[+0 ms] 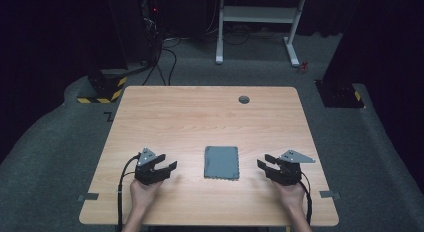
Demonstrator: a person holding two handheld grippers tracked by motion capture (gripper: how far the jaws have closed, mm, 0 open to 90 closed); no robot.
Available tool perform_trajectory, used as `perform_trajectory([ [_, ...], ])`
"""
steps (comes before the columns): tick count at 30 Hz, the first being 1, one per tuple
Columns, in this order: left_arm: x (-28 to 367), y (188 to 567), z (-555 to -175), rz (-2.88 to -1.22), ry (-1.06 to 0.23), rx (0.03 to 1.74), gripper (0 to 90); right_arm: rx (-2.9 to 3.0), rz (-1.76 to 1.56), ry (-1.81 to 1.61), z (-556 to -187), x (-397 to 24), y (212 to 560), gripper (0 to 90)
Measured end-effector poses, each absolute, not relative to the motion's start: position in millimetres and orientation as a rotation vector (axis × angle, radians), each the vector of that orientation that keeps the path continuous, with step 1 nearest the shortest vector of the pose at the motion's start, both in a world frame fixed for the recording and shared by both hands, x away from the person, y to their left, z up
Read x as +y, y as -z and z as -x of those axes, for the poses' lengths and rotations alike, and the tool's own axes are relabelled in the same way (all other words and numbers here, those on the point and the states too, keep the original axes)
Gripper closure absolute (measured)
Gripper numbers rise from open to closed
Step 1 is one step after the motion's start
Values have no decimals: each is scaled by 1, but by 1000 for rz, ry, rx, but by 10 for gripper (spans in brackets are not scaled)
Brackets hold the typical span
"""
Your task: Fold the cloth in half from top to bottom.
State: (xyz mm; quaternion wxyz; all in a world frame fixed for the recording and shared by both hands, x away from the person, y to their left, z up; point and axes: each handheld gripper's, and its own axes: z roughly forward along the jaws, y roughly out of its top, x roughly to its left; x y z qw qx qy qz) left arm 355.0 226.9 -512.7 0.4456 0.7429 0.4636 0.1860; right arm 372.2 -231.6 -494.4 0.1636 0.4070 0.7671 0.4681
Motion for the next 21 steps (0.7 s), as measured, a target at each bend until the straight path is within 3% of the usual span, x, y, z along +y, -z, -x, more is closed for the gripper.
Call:
perform_trajectory([
  [21,249,524,-357,-1876,-494,1255,397,2144,-1266,-1209,-371,-262,505,563],
])
